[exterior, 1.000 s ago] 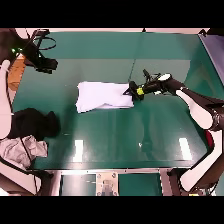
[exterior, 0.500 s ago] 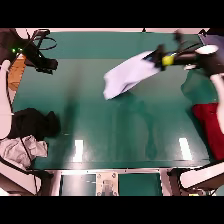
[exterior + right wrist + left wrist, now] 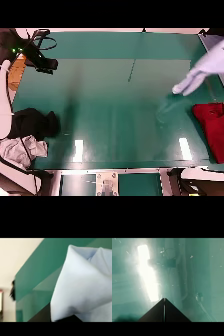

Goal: Fold the shirts.

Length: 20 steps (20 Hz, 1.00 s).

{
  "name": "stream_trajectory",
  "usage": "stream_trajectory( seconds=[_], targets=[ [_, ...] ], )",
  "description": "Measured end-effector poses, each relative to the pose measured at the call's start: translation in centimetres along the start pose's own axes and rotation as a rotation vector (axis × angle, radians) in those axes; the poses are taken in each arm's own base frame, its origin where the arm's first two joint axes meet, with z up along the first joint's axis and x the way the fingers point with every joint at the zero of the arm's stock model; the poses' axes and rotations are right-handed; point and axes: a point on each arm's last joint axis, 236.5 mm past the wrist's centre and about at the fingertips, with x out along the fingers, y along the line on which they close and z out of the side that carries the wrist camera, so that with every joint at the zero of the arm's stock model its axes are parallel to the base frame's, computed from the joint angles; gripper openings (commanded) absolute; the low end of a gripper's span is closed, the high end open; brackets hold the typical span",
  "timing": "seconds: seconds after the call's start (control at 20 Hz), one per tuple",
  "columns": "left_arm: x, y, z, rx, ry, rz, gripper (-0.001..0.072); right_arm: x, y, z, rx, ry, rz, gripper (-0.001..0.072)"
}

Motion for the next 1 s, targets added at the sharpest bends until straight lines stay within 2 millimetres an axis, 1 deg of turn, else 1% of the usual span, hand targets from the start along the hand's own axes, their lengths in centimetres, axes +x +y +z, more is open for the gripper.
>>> stream_trajectory(
  seconds=[0.1,0.2,0.3,0.45,0.6,0.7,0.8,1.0],
  targets=[
    [0.0,-0.1,0.0,-0.003,0.000,-0.003,0.0025,-3.3,-4.3,1.2,0.061,-0.050,-0.104,0.0012],
    [0.0,-0.1,0.0,-0.007,-0.001,-0.006,0.0025,-6.3,-8.3,1.4,0.128,-0.073,-0.197,0.0011],
    [0.0,-0.2,0.0,-0.009,-0.001,-0.008,0.0026,-8.7,-11.1,0.9,0.188,-0.081,-0.256,0.0012],
    [0.0,-0.4,0.1,-0.010,-0.002,-0.018,0.0025,-12.0,-14.4,-0.2,0.255,-0.098,-0.345,0.0011],
    [0.0,-0.8,0.1,-0.011,-0.003,-0.033,0.0026,-14.7,-17.1,-1.7,0.312,-0.092,-0.439,0.0012],
    [0.0,-1.0,0.1,-0.011,-0.002,-0.041,0.0025,-15.9,-18.8,-3.2,0.347,-0.066,-0.509,0.0012],
    [0.0,-1.1,0.1,-0.012,-0.003,-0.046,0.0025,-17.0,-20.7,-4.9,0.400,-0.039,-0.593,0.0012],
    [0.0,-1.2,0.1,-0.011,-0.004,-0.052,0.0026,-18.4,-25.2,-9.6,0.551,0.050,-0.762,0.0013]
  ],
)
